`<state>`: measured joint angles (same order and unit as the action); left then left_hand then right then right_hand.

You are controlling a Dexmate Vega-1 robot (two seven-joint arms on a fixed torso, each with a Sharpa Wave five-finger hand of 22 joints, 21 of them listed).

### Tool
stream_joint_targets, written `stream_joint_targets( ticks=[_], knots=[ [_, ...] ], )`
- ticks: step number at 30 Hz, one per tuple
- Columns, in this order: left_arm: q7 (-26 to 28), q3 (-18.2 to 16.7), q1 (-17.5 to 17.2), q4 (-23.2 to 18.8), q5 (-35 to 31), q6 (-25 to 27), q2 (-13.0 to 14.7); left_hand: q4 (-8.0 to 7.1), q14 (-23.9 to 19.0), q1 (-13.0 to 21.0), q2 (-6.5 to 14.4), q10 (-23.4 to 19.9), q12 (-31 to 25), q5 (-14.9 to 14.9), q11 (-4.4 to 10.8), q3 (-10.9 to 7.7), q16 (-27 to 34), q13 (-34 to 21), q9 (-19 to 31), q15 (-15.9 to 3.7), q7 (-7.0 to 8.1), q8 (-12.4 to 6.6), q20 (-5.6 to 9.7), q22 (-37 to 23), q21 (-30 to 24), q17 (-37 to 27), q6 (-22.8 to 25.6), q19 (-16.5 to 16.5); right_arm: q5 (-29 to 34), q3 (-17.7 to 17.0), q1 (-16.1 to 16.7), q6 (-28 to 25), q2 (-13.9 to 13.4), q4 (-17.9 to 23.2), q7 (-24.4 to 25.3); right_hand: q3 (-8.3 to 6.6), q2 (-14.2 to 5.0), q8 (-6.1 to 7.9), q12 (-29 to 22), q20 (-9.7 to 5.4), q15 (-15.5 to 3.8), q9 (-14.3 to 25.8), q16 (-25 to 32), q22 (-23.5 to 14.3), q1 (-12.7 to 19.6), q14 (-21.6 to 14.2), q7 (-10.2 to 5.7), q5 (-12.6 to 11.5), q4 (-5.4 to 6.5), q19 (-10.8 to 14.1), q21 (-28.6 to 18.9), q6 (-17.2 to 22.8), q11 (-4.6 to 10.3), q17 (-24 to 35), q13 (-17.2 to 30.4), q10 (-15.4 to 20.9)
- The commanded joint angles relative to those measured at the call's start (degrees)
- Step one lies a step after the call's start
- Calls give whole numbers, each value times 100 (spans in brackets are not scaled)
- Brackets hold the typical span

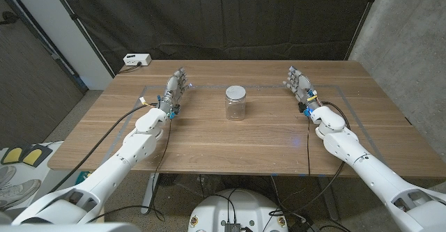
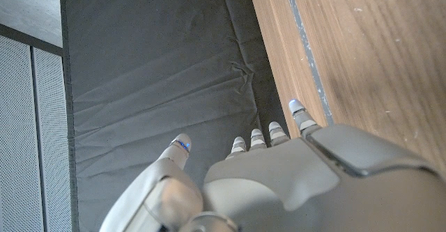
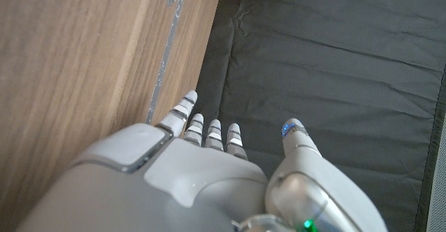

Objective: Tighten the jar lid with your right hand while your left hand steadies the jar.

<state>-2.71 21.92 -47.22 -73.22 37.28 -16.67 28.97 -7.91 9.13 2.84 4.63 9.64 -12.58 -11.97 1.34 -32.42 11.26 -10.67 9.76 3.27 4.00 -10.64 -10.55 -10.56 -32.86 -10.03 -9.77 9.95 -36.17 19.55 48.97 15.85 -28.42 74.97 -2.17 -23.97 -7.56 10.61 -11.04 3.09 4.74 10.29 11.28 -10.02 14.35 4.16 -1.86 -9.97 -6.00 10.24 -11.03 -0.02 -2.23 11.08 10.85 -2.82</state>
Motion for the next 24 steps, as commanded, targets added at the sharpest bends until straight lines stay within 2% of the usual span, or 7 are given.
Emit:
stream_joint_targets(
  ticks=[1, 4, 11, 13, 17, 21, 24],
  knots=[
    [-220, 157, 172, 217, 1, -58, -22, 96, -70, 41, 3, 84, -49, -4, 6, 14, 44, -22, 30, -19, 50, -36, -26, -25, -25, -4, -278, 180, 330, -414, 204, -223, 234, 177, -127, -24, 2, 24, -32, 2, 57, 30, 30, -9, 55, -7, -55, -28, -9, 40, -36, 17, -18, 16, 20, -6],
    [-286, 216, 222, 285, -73, -110, -3, 204, -130, 117, -90, 35, -57, 13, 37, 27, 42, -24, 32, -17, 70, -44, -18, -19, -14, 1, -242, 146, 399, -490, 228, -279, 287, 198, -166, -23, 2, 24, -35, 8, 73, 30, 36, -10, 54, -20, -55, -28, -11, 32, -33, 17, -21, 16, 21, 0],
    [-831, 382, 437, 575, -203, -278, 91, 757, -344, 618, -284, -79, -57, 79, -17, -47, 35, -37, 44, -33, -1, -93, -12, -9, 49, 0, -104, 32, 536, -614, 301, -361, 377, 293, -200, -18, -2, 26, -51, 32, 93, 31, 47, -10, 52, -45, -58, -27, -13, 32, -34, 20, -47, 19, 21, 45],
    [-971, 429, 504, 654, -251, -330, 107, 804, -362, 662, -298, -77, -53, 83, -30, -53, 35, -38, 45, -33, -19, -94, -6, -10, 56, 0, -102, 26, 563, -644, 336, -383, 391, 340, -195, -16, -2, 27, -56, 37, 106, 31, 51, -10, 50, -54, -55, -27, -13, 31, -35, 24, -68, 19, 21, 61],
    [-1258, 523, 652, 851, -364, -487, 112, 1067, -481, 909, -389, -145, -62, 100, -90, -78, 43, -45, 50, -72, -74, -102, -8, -13, 89, -4, -82, -13, 617, -696, 425, -457, 403, 477, -139, -12, -4, 29, -63, 49, 120, 31, 61, -10, 45, -75, -55, -26, -11, 36, -37, 28, -76, 22, 22, 83],
    [-1673, 612, 813, 1122, -429, -708, 94, 1288, -501, 1051, -618, -164, -53, 105, -202, -5, 19, -53, 54, -52, -126, -91, -22, -18, 137, -10, -89, -9, 699, -733, 569, -549, 381, 740, -6, -8, -3, 30, -67, 60, 136, 31, 62, -11, 41, -80, -57, -25, -11, 39, -39, 31, -79, 24, 22, 97],
    [-1920, 647, 887, 1263, -435, -816, 86, 1433, -530, 1111, -868, -167, -40, 86, -384, 113, 11, -60, 58, -10, -165, -83, -67, -26, 185, -19, -77, 7, 749, -750, 661, -601, 369, 906, 74, -6, -4, 30, -75, 64, 130, 32, 64, -11, 39, -83, -57, -25, -11, 40, -40, 30, -83, 25, 22, 120]
  ],
)
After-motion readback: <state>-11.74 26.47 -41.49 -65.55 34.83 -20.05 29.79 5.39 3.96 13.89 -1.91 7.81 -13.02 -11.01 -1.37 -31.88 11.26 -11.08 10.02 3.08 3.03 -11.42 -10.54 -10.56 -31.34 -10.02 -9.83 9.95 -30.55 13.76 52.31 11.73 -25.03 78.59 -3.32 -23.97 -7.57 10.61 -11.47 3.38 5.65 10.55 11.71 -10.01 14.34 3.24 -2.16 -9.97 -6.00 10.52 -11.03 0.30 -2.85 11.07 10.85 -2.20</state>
